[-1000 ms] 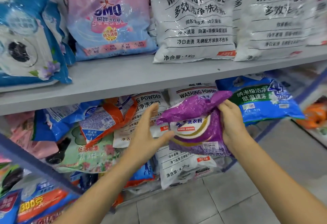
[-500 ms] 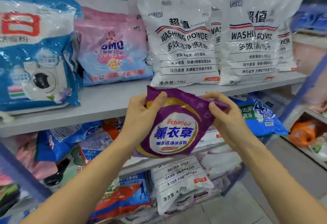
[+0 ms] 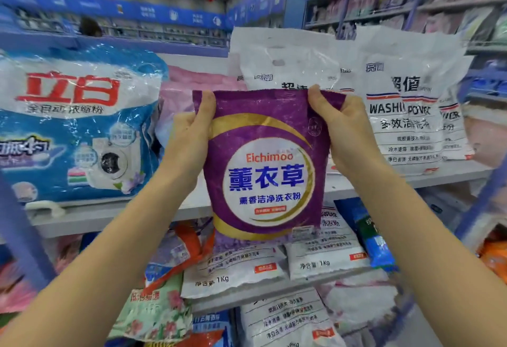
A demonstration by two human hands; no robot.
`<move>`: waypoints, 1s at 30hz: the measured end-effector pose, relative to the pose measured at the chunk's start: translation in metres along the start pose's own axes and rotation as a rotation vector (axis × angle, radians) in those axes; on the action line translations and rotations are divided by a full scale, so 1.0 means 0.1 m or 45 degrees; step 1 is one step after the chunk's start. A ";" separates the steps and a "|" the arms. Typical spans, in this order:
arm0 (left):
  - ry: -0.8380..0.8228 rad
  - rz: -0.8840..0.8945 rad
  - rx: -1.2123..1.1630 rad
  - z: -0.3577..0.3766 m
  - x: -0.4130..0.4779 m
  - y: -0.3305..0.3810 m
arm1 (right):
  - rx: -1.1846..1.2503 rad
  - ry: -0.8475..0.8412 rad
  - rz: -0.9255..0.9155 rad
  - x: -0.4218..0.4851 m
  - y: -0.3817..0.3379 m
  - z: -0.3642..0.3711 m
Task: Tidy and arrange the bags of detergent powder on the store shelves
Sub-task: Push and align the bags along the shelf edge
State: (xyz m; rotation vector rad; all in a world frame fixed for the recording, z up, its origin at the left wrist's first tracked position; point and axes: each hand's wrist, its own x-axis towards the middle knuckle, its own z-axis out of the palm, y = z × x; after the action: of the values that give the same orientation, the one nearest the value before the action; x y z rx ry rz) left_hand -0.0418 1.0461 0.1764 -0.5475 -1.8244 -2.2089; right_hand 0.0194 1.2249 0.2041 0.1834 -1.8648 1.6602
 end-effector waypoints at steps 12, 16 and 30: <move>-0.353 0.070 -0.116 -0.23 -0.23 -0.64 | 0.049 -0.018 -0.030 0.41 -0.23 0.26; -0.330 -0.034 -0.020 -0.04 -0.32 -0.80 | 0.175 -0.003 0.085 0.46 -0.29 0.29; -0.185 -0.093 0.130 -0.79 -0.64 -0.21 | -0.752 0.208 -0.775 0.47 -0.07 0.77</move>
State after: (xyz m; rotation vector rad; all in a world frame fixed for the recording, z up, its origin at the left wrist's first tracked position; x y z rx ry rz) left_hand -0.0031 0.9687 0.1180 -0.6451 -2.0479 -2.1579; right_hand -0.0421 1.1653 0.2344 0.3135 -1.8420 0.6697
